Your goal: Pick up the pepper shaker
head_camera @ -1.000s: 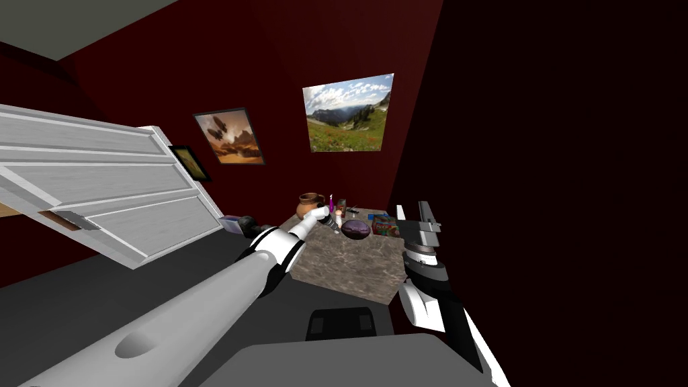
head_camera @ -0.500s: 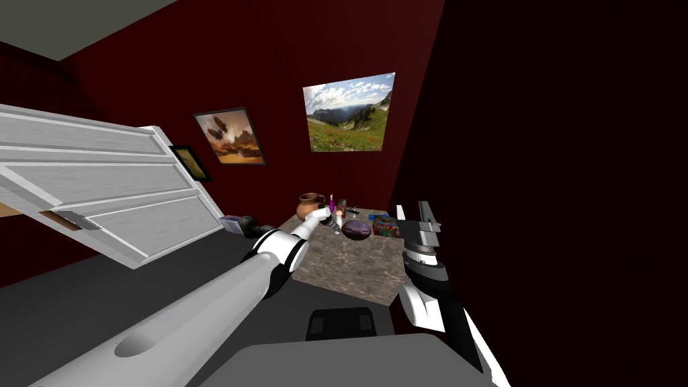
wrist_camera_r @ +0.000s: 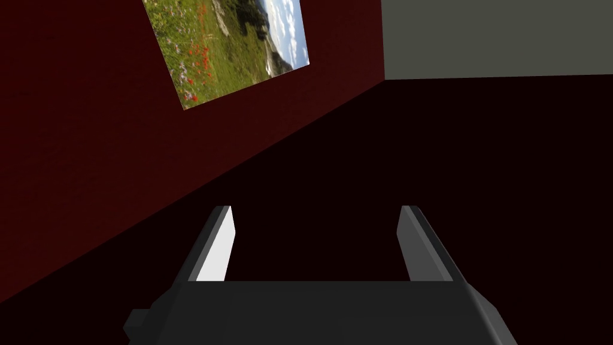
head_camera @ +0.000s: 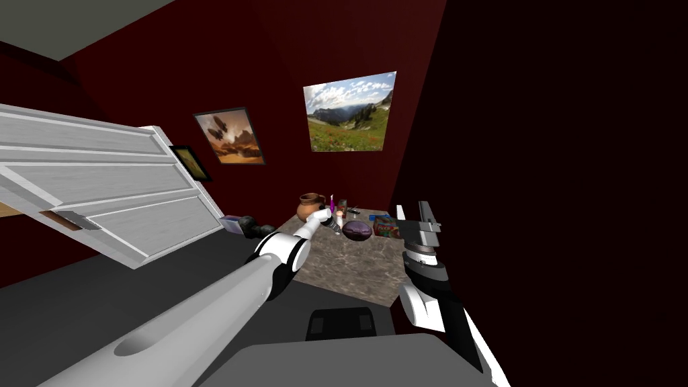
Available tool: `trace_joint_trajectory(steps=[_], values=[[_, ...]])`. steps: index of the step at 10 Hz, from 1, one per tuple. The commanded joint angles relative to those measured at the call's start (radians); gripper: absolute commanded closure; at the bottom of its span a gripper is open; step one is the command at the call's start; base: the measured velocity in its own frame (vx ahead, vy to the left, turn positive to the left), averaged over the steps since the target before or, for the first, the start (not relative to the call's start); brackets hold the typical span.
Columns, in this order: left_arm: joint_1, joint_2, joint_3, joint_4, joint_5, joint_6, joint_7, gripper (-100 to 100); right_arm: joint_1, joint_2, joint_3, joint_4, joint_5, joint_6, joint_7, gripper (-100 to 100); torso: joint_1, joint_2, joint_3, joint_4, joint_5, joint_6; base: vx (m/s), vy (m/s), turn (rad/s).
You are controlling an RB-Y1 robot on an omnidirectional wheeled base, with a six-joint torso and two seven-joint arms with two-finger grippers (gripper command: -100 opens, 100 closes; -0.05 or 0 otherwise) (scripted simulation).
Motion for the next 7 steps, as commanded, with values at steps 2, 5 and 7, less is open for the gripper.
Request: trace_joint_trajectory(steps=[2, 5, 7], values=[[-0.008, -0.021, 0.070, 0.024, -0.059, -0.010, -0.017, -100, 0.000, 0.000, 0.000, 0.000, 0.000, 0.000, 0.000, 0, 0.000, 0.000, 0.000, 0.000, 0.000, 0.000, 0.010, 0.006, 0.004], [0.000, -0.015, 0.050, 0.006, -0.044, -0.002, -0.010, 100, 0.000, 0.000, 0.000, 0.000, 0.000, 0.000, 0.000, 0, 0.000, 0.000, 0.000, 0.000, 0.000, 0.000, 0.002, 0.001, 0.000], [0.000, -0.015, 0.050, 0.006, -0.044, -0.002, -0.010, 100, 0.000, 0.000, 0.000, 0.000, 0.000, 0.000, 0.000, 0, -0.001, 0.000, 0.000, 0.000, 0.000, 0.000, 0.000, 0.000, 0.000]])
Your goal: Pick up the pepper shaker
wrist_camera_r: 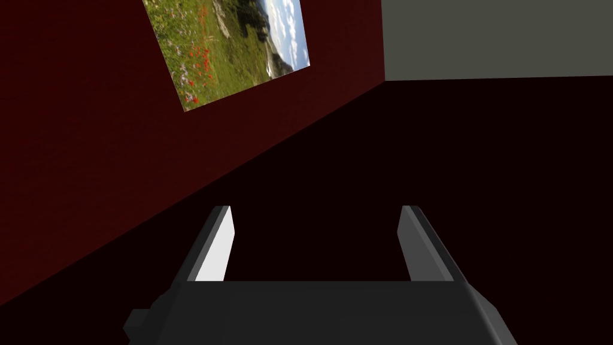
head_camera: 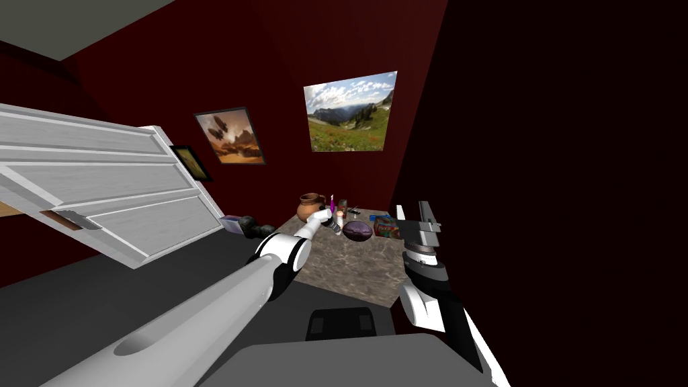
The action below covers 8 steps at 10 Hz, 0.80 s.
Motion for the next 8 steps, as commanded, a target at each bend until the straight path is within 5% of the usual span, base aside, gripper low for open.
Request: trace_joint_trajectory(steps=[1, 2, 3, 8], values=[[0.000, 0.000, 0.000, 0.000, 0.000, 0.000, 0.000, 100, 0.000, 0.000, 0.000, 0.000, 0.000, 0.000, 0.000, 0, 0.000, 0.000, 0.000, 0.000, 0.000, 0.000, 0.000, 0.000, 0.000], [0.000, 0.000, 0.000, 0.000, 0.000, 0.000, 0.000, 0, 0.000, 0.000, 0.000, 0.000, 0.000, 0.000, 0.000, 0, 0.000, 0.000, 0.000, 0.000, 0.000, 0.000, 0.000, 0.000, 0.000], [-0.007, 0.022, -0.050, 0.005, 0.050, -0.002, 0.010, 100, 0.000, 0.000, 0.000, 0.000, 0.000, 0.000, 0.000, 0, 0.000, 0.000, 0.000, 0.000, 0.000, 0.000, -0.013, -0.008, -0.015], [-0.006, 0.064, -0.183, -0.015, 0.182, 0.005, 0.034, 100, 0.000, 0.000, 0.000, 0.000, 0.000, 0.000, 0.000, 0, 0.000, 0.001, 0.001, 0.001, 0.000, 0.000, -0.014, -0.008, -0.003]])
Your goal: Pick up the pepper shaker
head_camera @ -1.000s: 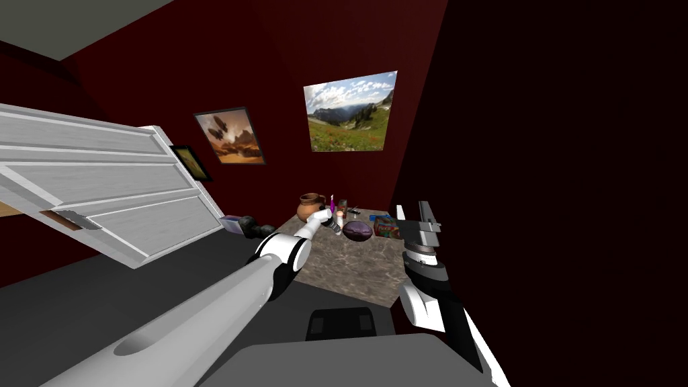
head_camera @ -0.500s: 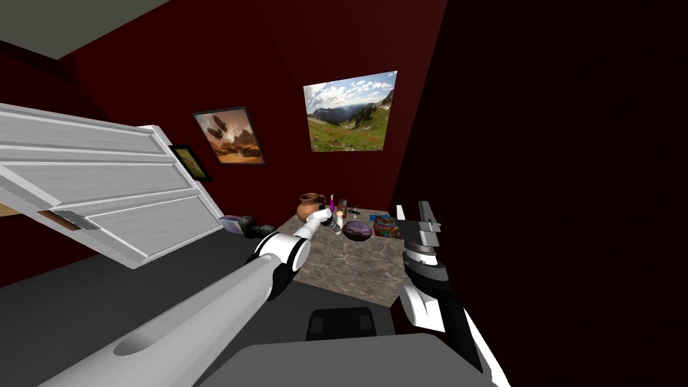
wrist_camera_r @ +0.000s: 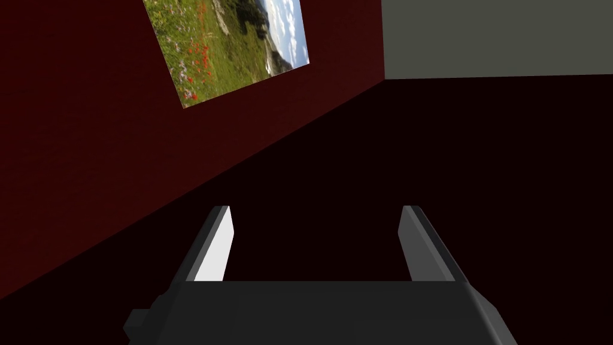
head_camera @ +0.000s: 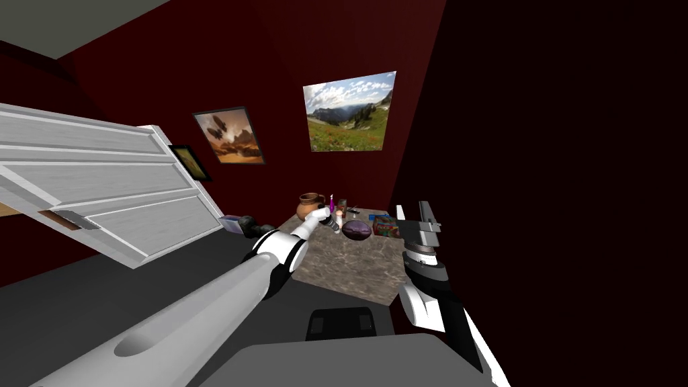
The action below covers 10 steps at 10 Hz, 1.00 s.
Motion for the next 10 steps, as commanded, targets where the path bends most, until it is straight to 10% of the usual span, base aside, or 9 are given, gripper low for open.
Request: trace_joint_trajectory(steps=[1, 7, 9, 10], values=[[-0.007, 0.021, -0.050, 0.004, 0.050, -0.001, 0.009, 100, 0.000, 0.000, 0.000, 0.000, 0.000, 0.000, 0.000, 0, 0.000, 0.000, 0.000, 0.000, 0.000, 0.000, -0.015, -0.007, -0.011], [-0.005, 0.077, -0.215, -0.023, 0.212, 0.010, 0.042, 100, 0.000, 0.000, 0.000, 0.000, 0.000, 0.000, 0.000, 0, 0.000, 0.000, 0.000, 0.000, 0.000, 0.000, -0.013, -0.008, -0.004], [-0.002, 0.075, -0.221, -0.029, 0.212, 0.012, 0.043, 100, 0.000, 0.000, 0.000, 0.000, 0.000, 0.000, 0.000, 0, 0.000, 0.000, 0.000, 0.000, 0.000, 0.000, -0.006, -0.003, 0.002], [-0.001, 0.076, -0.223, -0.029, 0.214, 0.012, 0.044, 0, 0.000, 0.000, 0.000, 0.000, 0.000, 0.000, 0.000, 0, 0.000, 0.000, 0.000, 0.000, 0.000, 0.000, 0.000, 0.000, 0.000]])
